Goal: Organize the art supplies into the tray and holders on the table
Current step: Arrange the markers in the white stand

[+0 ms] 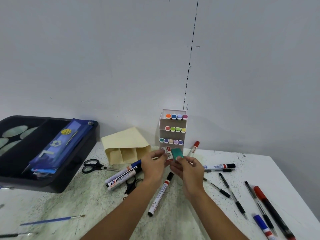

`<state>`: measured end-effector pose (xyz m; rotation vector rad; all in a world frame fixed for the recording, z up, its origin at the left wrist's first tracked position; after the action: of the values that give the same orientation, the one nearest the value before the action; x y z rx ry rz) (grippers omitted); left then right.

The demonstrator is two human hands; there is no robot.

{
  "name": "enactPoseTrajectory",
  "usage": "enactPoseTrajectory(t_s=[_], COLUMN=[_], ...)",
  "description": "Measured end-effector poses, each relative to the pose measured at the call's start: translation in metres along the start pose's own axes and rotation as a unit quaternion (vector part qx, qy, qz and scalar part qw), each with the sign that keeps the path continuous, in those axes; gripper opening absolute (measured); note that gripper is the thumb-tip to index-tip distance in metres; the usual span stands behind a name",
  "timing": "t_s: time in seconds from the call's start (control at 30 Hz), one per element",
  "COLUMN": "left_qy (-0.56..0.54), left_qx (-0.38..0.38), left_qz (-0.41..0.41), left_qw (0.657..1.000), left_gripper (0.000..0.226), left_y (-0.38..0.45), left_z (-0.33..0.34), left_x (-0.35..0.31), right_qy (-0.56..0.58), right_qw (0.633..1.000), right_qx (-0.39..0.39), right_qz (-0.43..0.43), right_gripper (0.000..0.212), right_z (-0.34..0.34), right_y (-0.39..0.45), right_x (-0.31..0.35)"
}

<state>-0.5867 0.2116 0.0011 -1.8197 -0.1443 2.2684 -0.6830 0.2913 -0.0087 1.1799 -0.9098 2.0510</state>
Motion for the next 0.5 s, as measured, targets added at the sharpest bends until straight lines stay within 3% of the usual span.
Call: enactPoseTrajectory(t_s=[0.27, 0.5], left_qy=[0.044, 0.156], left_qx=[0.059, 0.029], left_qz=[0.076, 0.168], left_qw=[0.994, 0.973], left_gripper=[0.029, 0.025], left_y=[0.001, 0.014], left_z=[-0.005, -0.013], left_x=[-0.007, -0.015], right_qy=[0.049, -0.008], right_qw=[0.999, 1.000], right_qx=[0.005, -0.001], right_qz=[0.008, -0.025], right_gripper=[0.018, 0.013], right_z=[0.006, 0.005], right_y=[0.003, 0.012], right_x=[0.004, 0.003])
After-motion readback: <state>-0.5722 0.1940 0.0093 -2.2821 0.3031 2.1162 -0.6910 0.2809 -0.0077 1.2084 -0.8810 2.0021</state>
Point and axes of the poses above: each hand's wrist, its own y-axis towards the middle knuckle, its own z-axis out of the palm, x = y × z, the point moved 4 cm from there along y, towards the middle knuckle, and after that the axes turned 4 degrees about -x, right-handed, at the moved point
